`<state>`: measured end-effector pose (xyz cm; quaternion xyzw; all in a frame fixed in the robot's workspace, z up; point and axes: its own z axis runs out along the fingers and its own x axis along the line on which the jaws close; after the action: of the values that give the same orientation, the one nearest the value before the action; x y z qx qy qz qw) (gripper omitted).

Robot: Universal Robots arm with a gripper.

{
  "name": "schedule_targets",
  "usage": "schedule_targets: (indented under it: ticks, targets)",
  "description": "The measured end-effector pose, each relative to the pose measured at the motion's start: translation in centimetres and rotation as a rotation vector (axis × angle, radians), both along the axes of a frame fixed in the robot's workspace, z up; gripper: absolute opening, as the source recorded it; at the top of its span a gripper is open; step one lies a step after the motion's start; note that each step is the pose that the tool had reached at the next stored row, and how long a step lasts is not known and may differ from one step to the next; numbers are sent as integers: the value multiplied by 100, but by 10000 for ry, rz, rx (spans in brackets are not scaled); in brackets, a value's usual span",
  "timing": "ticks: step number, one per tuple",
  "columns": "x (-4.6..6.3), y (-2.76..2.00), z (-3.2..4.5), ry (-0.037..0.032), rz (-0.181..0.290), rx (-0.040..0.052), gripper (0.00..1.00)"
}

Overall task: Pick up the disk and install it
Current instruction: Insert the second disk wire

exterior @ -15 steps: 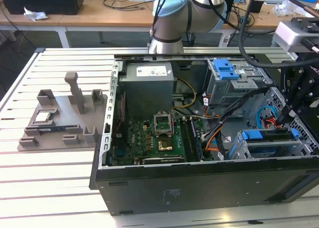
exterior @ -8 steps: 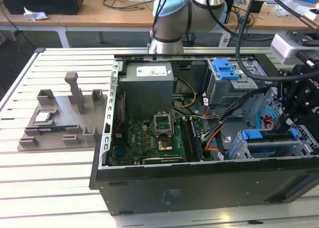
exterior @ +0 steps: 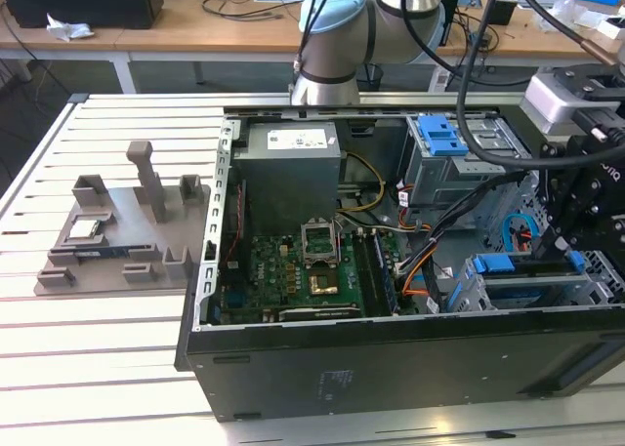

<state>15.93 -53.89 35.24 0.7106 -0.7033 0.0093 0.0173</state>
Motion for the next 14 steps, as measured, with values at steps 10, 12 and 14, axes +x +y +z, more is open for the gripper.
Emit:
schedule_targets:
  ticks: [10,12,14]
  targets:
    - [7,12,-49,2,59,3,10]
    - [7,18,-53,2,100,4,10]
    - [7,36,-53,2,131,0,10]
